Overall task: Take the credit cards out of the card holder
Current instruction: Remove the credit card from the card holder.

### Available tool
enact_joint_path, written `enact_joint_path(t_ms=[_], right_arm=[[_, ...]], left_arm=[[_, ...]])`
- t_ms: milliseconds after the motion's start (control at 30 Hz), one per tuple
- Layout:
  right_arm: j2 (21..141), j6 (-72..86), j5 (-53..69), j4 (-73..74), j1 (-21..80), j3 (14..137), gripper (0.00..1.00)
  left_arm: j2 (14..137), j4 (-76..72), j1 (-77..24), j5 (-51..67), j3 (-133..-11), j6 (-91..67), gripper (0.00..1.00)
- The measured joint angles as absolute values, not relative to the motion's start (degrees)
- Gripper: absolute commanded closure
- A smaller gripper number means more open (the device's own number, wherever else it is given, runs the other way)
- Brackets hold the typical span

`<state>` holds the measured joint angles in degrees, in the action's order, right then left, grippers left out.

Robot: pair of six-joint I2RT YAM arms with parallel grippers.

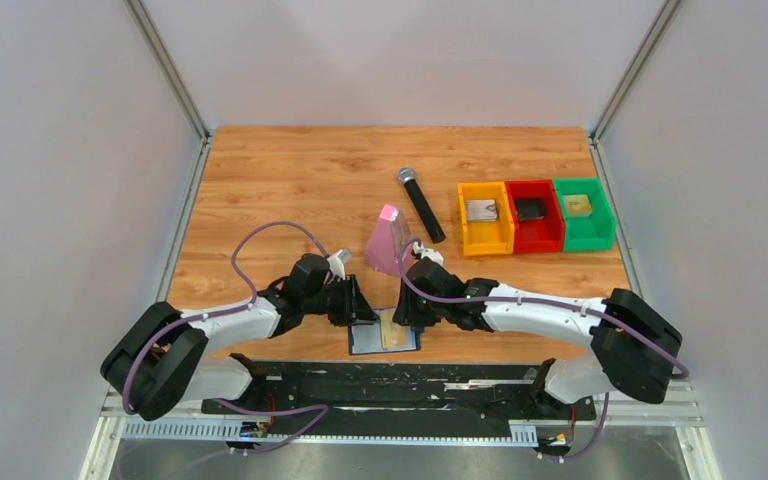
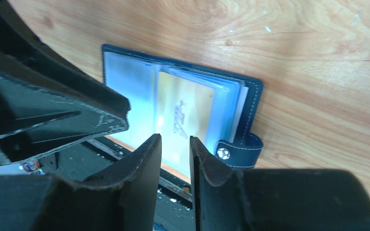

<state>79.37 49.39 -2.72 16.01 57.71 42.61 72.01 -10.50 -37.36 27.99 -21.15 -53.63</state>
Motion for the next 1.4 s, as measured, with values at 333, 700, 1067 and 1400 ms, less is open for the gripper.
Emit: enact_joint_path(t_ms=[333, 700, 1067, 1400], right_arm=[[83.48, 49.5, -1.21, 13.65, 56.9, 39.81, 0.74], [83.57, 50.37, -0.8, 11.51, 56.55, 38.54, 0.77], [83.64, 50.92, 0.69, 10.57, 56.42, 38.17, 0.78], [83.81, 50.96, 1.17, 9.82, 56.42, 37.89, 0.79]], left_arm=[[73.78, -12.16, -37.36, 27.92, -21.12, -53.69, 0.59], [75.88, -14.66, -37.36, 27.33, -20.05, -53.8, 0.58], [79.5, -20.93, -37.36, 28.23, -18.81, -55.24, 0.62], [80.73, -24.99, -37.39, 29.08, -17.63, -56.82, 0.67]])
